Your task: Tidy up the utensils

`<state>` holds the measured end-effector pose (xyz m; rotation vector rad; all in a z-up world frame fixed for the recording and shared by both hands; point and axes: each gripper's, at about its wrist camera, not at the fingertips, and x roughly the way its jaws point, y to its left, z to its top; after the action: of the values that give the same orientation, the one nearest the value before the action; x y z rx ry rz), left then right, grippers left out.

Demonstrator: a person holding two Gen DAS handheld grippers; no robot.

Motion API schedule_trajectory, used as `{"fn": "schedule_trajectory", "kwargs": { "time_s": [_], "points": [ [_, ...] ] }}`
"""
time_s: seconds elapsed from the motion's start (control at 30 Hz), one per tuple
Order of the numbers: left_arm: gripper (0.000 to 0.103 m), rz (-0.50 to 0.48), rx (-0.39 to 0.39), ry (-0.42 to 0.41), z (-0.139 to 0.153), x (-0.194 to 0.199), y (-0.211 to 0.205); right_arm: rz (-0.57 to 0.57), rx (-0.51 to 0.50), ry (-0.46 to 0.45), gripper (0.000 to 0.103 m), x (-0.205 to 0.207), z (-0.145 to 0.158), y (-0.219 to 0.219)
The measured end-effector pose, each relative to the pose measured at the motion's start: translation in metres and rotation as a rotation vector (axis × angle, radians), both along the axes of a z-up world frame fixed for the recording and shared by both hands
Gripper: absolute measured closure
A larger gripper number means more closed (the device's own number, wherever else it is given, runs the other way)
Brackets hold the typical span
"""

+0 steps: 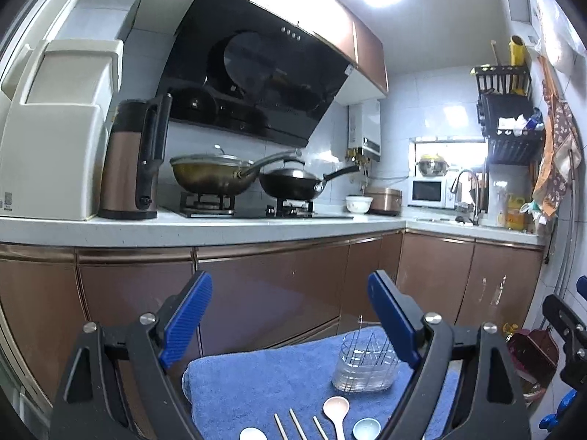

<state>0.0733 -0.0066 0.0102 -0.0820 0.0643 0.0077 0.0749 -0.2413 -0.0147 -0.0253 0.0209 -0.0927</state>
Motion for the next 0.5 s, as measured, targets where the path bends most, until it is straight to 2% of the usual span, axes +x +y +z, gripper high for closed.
{"fn": "schedule_trajectory", "kwargs": {
  "time_s": [0.1, 0.33, 0.5],
  "points": [
    [0.017, -0.014, -0.019, 0.050, -0.008, 0.014, 0.003, 0.019, 0.003, 0.028, 0.000, 0.009, -0.004, -0.001],
    [0.017, -0.050, -0.070, 0.168, -0.033, 0.043, 0.009, 0.062, 0.079, 0.105, 0.000, 0.035, -0.018, -0.017],
    [0.017, -0.042, -0.067, 0.197, -0.046, 0.055, 0.007, 0.048, 0.089, 0.156, 0.000, 0.048, -0.028, -0.022]
  ]
}}
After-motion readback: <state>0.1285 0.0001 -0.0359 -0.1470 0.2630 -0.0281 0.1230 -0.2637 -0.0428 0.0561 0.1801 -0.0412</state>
